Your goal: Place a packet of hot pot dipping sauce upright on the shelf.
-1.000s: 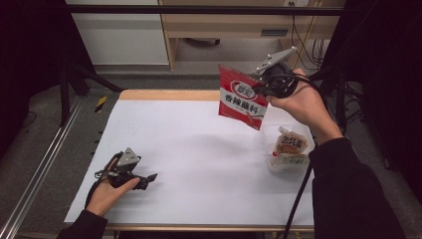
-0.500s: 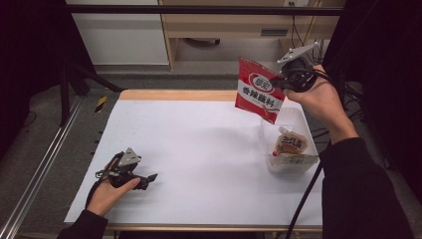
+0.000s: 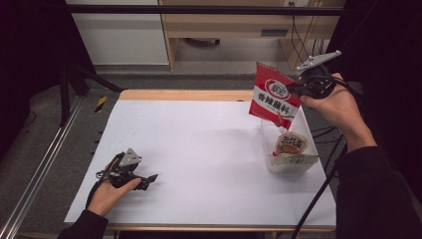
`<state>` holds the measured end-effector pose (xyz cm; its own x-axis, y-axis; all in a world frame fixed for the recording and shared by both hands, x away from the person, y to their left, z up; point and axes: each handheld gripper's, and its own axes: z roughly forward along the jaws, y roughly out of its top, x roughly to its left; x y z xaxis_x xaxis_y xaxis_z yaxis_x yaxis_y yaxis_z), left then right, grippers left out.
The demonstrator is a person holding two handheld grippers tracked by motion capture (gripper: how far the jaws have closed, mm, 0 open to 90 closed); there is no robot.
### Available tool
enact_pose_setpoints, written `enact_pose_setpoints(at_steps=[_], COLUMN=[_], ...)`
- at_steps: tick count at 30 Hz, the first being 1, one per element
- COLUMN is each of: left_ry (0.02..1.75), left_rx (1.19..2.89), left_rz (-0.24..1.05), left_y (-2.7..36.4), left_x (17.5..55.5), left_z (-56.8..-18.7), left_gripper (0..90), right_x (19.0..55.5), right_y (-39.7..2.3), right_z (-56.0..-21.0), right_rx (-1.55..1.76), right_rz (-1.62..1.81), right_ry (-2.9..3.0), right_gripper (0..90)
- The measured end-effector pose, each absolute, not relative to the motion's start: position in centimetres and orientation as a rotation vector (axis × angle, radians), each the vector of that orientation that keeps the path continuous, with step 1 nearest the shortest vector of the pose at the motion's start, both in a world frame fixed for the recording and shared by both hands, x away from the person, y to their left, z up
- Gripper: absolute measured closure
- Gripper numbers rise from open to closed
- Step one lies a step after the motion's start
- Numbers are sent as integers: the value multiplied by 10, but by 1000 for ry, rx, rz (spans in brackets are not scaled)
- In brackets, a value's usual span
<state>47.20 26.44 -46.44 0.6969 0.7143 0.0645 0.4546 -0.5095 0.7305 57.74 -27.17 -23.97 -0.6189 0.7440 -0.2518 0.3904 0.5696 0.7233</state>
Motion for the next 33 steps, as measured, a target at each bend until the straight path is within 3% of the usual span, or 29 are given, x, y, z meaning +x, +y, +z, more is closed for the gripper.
enact_pose_setpoints(at_steps=[15,33], left_ry=[892,890], left_rx=[2201,2203], left_rz=[465,465], left_y=[265,265], left_x=[473,474], left_z=[-465,-465], left_gripper=[86,87], right_x=[573,578], right_y=[-302,-307], right_z=[-255,-282], right_rx=[985,1034], right_rz=[849,861], right_ry=[2226,2242], right_gripper=[900,900])
